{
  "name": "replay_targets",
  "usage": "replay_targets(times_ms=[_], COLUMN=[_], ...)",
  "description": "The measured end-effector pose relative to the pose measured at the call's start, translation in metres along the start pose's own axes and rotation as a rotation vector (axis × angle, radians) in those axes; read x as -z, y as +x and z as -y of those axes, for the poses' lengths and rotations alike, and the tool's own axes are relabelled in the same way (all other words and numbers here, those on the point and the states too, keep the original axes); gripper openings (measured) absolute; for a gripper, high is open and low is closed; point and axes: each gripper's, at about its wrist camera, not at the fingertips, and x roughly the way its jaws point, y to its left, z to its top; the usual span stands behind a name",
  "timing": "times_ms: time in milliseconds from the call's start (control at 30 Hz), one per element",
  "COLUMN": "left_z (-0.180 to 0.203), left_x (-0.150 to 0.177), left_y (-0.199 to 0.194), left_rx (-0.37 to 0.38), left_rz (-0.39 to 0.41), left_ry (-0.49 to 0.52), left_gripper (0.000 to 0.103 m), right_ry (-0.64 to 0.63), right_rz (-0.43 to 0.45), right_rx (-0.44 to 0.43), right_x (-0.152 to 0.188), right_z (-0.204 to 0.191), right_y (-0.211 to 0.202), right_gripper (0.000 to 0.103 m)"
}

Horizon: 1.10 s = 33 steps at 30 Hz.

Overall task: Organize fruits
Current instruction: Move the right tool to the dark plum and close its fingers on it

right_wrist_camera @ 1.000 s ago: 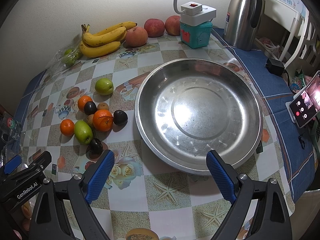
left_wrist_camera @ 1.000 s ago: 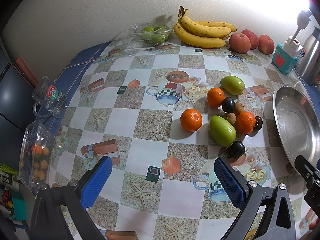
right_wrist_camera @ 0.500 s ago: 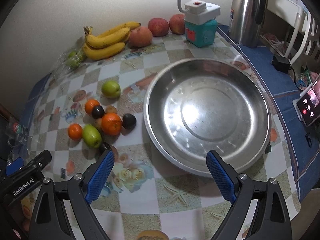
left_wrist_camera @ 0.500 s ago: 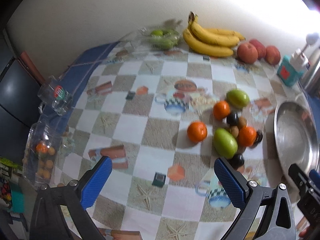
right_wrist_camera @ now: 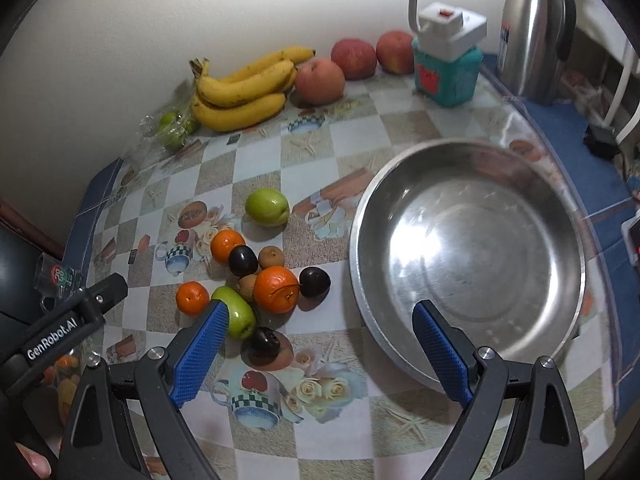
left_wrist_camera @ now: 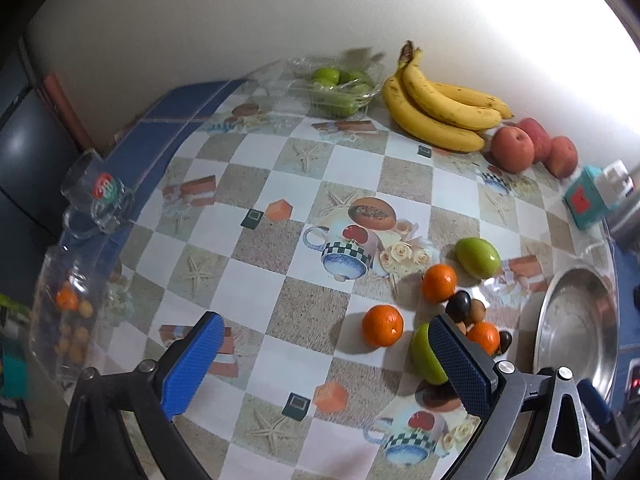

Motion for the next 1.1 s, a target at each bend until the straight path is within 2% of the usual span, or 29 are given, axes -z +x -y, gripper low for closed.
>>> replay_targets(times_ms=[200,333,500,733,800,900,1100], left_z=[0.001,0.000,0.003,-0.001,-0.003,-0.001,0.003], left_x=[-0.006,-0.006,0.001,0.009,0.010,0.013,0.014], left_y=[0.019,0.030,0.041,0.057,0.060,0.062,0.063], left_rx=[0.021,0.044,0.035,-0.003,0.002,0.005,0.016], left_rz=[-0.013,-0.048,-0.089,-0.155,-0.169,-0.184,-0.195], left_ry=[-0.016,-0.021,0.008,0.002,-0.012,-0.004,0.010], left_gripper=[0.103,0.103,0.103,0.103,0.102,0.102,0.102], right_ry=[0.025,-0.004,-0.060,-0.101,-0.115,-0.119,-0.128], right_rz=[-0.028,-0.042,-0.065,-0.093,-0.092,-0.097,-0.110], right_rx=[0.020,0.023,0.033,0.043,0.053,0.031,0.017], right_x=[-0.010,-0.010,-0.002,0.008,0.009,0.011,0.013], right_z=[0.001,-0.006,-0.018,-0.025,-0.027,-0.028,-0.031], right_y=[0.015,0.026,0.039,0.047,0.047,0.046,0.050], right_gripper=[0.093,0.093,0.092,0.087,0.085,0.076,0.074])
